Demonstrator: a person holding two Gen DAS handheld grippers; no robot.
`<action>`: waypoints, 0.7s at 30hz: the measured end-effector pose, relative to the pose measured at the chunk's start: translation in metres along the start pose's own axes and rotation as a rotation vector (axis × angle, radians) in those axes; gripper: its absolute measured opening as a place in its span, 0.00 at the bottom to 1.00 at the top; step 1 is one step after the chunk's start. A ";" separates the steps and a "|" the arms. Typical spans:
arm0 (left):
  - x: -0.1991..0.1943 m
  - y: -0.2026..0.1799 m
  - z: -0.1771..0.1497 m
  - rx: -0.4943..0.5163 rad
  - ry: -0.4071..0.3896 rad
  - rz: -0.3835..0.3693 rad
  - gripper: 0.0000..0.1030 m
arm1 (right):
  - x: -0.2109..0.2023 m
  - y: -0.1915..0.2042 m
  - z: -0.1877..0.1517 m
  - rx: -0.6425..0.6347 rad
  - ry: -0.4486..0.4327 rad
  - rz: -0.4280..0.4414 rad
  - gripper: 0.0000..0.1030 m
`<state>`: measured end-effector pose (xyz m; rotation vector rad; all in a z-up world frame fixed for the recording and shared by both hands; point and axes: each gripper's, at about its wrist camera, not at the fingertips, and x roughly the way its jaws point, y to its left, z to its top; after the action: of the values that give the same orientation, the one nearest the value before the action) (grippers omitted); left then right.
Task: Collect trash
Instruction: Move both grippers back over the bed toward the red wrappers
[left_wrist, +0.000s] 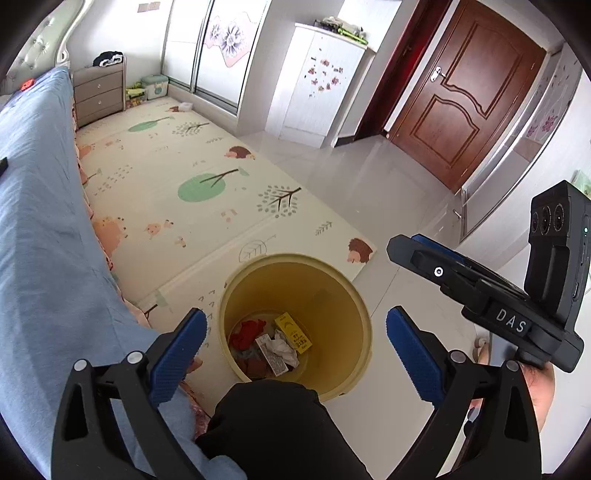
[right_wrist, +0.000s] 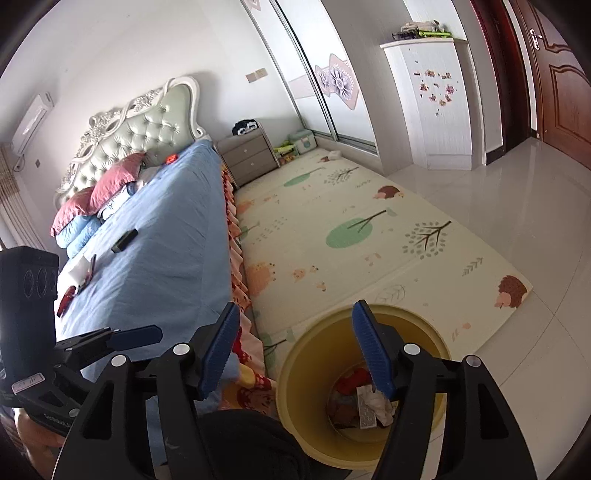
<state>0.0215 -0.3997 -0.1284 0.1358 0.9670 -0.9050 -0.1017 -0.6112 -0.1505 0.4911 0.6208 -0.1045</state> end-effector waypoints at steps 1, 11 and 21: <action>-0.012 0.004 -0.002 0.004 -0.027 0.022 0.95 | -0.002 0.008 0.003 -0.009 -0.016 0.010 0.63; -0.134 0.077 -0.026 -0.089 -0.248 0.293 0.96 | 0.010 0.122 0.020 -0.166 -0.042 0.212 0.78; -0.224 0.164 -0.054 -0.238 -0.382 0.562 0.96 | 0.038 0.252 0.010 -0.344 -0.003 0.405 0.92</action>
<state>0.0487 -0.1339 -0.0353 0.0253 0.6207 -0.2776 -0.0053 -0.3919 -0.0617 0.2743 0.5119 0.3804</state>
